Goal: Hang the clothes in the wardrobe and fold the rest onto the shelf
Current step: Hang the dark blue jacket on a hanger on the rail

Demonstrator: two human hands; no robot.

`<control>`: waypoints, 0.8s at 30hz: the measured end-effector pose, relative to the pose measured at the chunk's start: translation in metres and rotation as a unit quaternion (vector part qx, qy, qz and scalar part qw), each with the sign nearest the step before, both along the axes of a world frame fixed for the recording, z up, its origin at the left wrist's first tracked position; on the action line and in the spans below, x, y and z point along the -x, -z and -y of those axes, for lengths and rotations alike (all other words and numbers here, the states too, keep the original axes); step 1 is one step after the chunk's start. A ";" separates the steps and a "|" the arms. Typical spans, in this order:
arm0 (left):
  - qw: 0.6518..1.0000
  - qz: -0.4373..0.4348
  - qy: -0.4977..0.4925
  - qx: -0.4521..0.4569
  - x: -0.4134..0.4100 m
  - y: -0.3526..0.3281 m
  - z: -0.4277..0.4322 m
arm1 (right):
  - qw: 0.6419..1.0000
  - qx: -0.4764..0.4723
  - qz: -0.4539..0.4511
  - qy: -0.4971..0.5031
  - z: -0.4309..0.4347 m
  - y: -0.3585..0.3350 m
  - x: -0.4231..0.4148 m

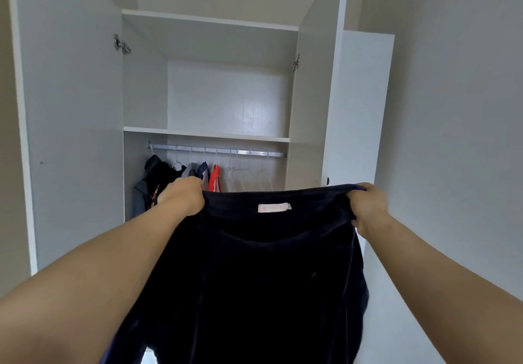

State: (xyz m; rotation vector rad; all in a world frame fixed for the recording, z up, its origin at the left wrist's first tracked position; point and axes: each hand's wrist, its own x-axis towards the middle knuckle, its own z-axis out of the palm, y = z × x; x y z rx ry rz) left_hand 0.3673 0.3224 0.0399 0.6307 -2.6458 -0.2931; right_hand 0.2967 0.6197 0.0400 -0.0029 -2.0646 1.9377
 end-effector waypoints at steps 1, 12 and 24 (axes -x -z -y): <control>1.000 0.000 -0.025 0.004 -0.002 -0.001 0.000 | 1.000 -0.019 -0.001 0.005 -0.001 0.002 0.001; 0.838 -0.101 -0.012 -0.536 -0.024 0.018 0.009 | 0.997 -0.011 0.060 -0.054 0.023 0.031 -0.004; 0.698 -0.193 -0.023 -0.689 0.000 0.035 0.029 | 0.971 0.069 0.183 -0.140 0.086 0.061 0.010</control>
